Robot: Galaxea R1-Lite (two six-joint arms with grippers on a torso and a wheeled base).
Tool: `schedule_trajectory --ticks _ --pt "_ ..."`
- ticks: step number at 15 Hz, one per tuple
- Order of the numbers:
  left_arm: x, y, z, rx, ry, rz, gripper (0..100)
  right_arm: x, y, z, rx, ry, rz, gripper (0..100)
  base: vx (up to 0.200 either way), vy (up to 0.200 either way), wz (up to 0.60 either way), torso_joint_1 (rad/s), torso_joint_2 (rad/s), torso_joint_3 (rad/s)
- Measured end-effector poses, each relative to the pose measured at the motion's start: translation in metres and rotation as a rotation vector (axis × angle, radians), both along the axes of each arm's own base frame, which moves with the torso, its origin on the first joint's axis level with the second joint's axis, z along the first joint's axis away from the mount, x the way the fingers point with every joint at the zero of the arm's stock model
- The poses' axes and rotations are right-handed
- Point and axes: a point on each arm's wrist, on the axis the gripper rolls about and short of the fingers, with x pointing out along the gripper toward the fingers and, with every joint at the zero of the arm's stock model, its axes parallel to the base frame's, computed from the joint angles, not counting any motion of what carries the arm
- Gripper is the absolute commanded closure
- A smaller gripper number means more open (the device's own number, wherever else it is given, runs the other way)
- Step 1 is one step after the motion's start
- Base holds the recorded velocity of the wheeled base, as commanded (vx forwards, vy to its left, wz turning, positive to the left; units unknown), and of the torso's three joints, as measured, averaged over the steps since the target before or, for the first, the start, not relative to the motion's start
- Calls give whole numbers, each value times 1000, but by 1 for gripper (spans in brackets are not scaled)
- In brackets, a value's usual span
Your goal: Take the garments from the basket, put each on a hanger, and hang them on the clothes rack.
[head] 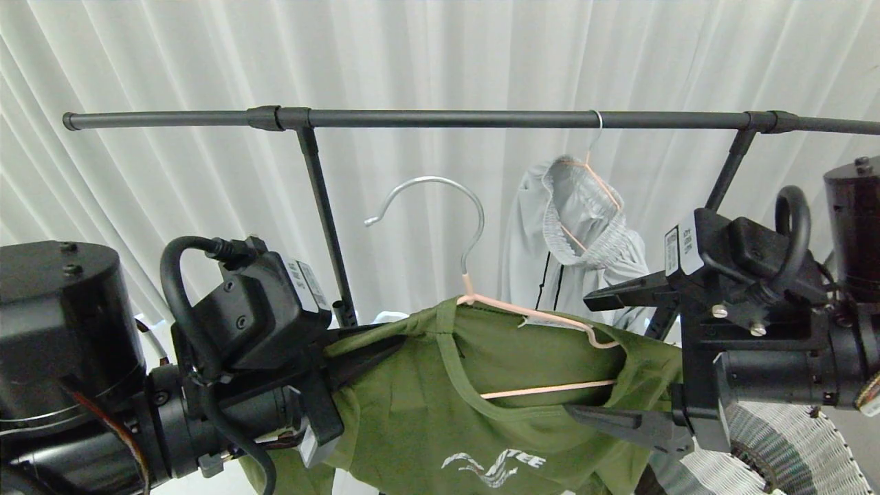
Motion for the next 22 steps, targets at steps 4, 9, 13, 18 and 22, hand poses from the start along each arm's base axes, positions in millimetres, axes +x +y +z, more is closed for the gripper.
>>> schedule_trajectory --ticks 4,9,13,18,22 --pt "0 0 -1 1 2 -2 100 9 11 -4 -18 5 36 0 0 0 0 0 0 0" --pt "-2 -2 0 0 0 -16 100 18 22 -10 -37 20 52 0 0 0 0 0 0 0" --pt "-4 -2 0 0 -1 -20 100 21 25 -13 -44 24 51 100 0 0 0 0 0 0" --pt "-5 -2 0 0 -1 -22 100 25 24 -14 -61 -6 48 100 0 0 0 0 0 0" --pt "-5 -2 0 2 -9 -24 0 35 15 -15 -110 -95 56 100 0 0 0 0 0 0"
